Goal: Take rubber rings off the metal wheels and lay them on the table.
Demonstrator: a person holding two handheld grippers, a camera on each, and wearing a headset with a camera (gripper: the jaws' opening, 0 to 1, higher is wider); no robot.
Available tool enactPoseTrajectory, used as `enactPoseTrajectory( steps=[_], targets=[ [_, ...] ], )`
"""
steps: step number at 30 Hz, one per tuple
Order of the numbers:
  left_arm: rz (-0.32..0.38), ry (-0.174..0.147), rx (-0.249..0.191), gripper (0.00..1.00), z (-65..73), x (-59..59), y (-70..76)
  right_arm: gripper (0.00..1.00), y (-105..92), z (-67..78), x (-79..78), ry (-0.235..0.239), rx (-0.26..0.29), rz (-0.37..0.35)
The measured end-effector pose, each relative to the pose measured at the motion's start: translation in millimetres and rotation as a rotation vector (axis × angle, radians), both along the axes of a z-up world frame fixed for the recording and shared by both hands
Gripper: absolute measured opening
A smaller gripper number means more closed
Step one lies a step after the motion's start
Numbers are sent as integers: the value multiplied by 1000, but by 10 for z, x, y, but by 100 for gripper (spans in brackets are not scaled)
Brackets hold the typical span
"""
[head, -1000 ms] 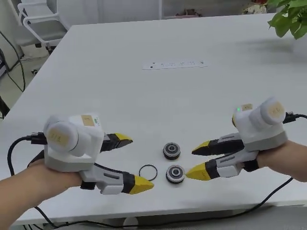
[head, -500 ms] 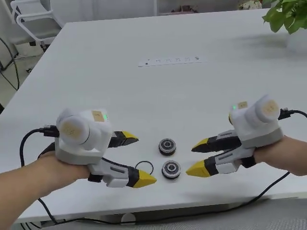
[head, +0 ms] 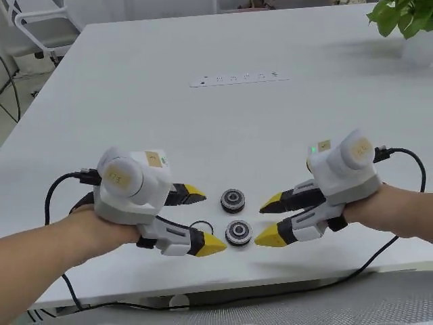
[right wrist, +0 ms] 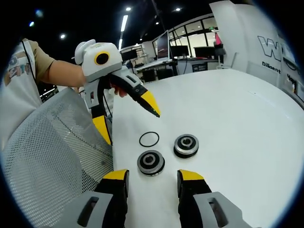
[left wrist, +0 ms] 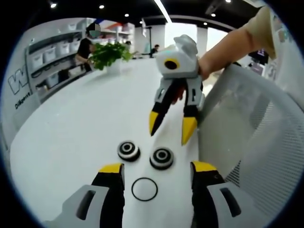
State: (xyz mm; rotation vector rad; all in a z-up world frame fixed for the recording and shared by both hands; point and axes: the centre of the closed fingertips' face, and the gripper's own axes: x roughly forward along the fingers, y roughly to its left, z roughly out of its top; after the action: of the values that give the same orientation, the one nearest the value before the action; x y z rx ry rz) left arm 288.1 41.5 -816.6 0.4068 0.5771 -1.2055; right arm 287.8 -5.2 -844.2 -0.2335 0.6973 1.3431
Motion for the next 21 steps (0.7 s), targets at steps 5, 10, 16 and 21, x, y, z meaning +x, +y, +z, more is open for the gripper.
enactPoseTrajectory(
  steps=[5,10,16,21],
  targets=[
    [-17,7,4,52,-40,-10,-32,37,51,-13,-19,0,-2,10],
    [-37,14,17,49,-71,-14,-76,37,79,-29,-71,-5,-15,34],
    [-60,27,17,44,-109,-35,-171,37,60,-61,-58,-5,-22,39],
    [-81,33,35,40,-177,-41,-226,37,58,-74,-55,-3,-22,38]
  ],
)
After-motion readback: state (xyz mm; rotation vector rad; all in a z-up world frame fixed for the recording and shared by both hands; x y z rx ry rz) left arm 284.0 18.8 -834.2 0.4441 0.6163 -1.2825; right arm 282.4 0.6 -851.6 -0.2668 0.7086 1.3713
